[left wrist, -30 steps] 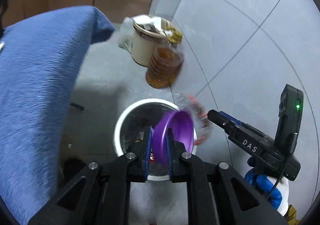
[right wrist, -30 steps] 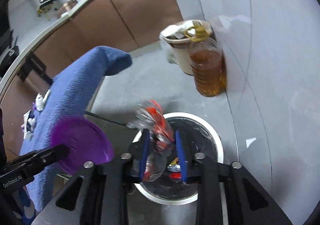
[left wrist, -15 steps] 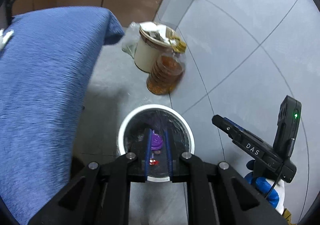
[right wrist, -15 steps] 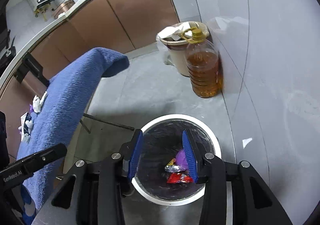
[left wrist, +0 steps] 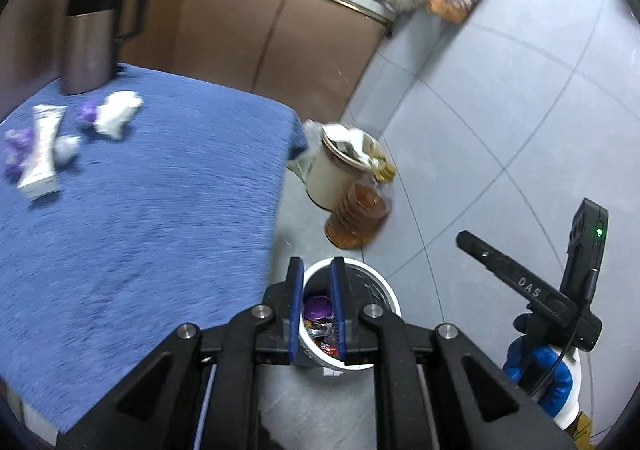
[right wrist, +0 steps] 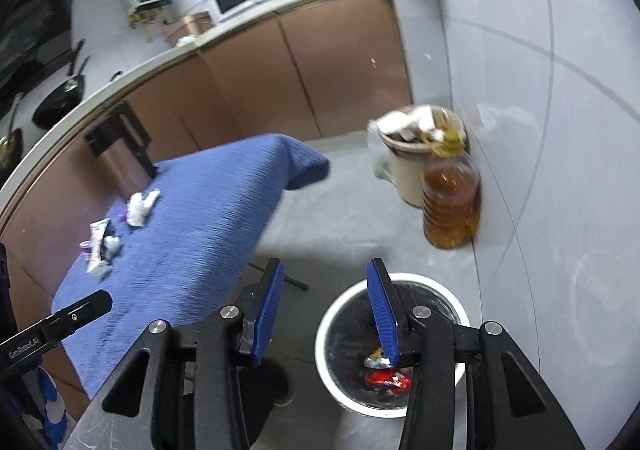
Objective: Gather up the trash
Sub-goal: 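Return both tools to the towel and approach the purple wrapper and tissue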
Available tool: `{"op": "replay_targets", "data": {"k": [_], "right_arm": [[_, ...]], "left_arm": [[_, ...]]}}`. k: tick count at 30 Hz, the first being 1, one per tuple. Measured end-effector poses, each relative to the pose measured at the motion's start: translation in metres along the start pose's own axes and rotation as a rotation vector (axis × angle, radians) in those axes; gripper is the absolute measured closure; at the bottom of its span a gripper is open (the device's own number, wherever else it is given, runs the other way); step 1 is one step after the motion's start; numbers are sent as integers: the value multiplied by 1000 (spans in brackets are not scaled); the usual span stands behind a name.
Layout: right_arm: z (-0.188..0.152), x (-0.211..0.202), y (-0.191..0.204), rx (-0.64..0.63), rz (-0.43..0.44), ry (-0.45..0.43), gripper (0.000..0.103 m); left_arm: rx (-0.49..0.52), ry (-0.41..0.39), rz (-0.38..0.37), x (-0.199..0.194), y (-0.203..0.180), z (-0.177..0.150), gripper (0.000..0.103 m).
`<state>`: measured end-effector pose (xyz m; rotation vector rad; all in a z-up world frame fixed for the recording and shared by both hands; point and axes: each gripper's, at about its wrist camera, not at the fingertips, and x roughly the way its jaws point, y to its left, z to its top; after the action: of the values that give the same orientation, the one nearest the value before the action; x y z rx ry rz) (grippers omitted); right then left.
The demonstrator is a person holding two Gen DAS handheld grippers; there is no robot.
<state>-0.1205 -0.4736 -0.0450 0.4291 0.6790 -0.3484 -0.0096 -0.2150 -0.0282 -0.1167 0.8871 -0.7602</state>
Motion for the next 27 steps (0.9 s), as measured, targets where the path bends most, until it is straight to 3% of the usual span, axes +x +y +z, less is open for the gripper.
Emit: {"op": "replay_targets", "data": {"k": [3,4,5,7,17,27], "right_arm": [[4,-19,26,-48,19,-29,59],[6,-26,34,-65,26,-39,58],[7,-33,43,-83,35,-50,58],[9,-45,57,-113,49,-69,57],[17,-89,131,-231,174,-124,52],[25,-43,218,-328,345,-25,52]], "left_arm": [[-39,-46,10,-35,22,-6,87],[-54,-66,14,-47,30,-8,80],[-70,-84,20,-58,37,-12,66],[-102,-128,35,-81,54,-17,53],[-200,-240,107,-147,130,-33,53],[-302,-218,228,-141,226,-21,53]]}}
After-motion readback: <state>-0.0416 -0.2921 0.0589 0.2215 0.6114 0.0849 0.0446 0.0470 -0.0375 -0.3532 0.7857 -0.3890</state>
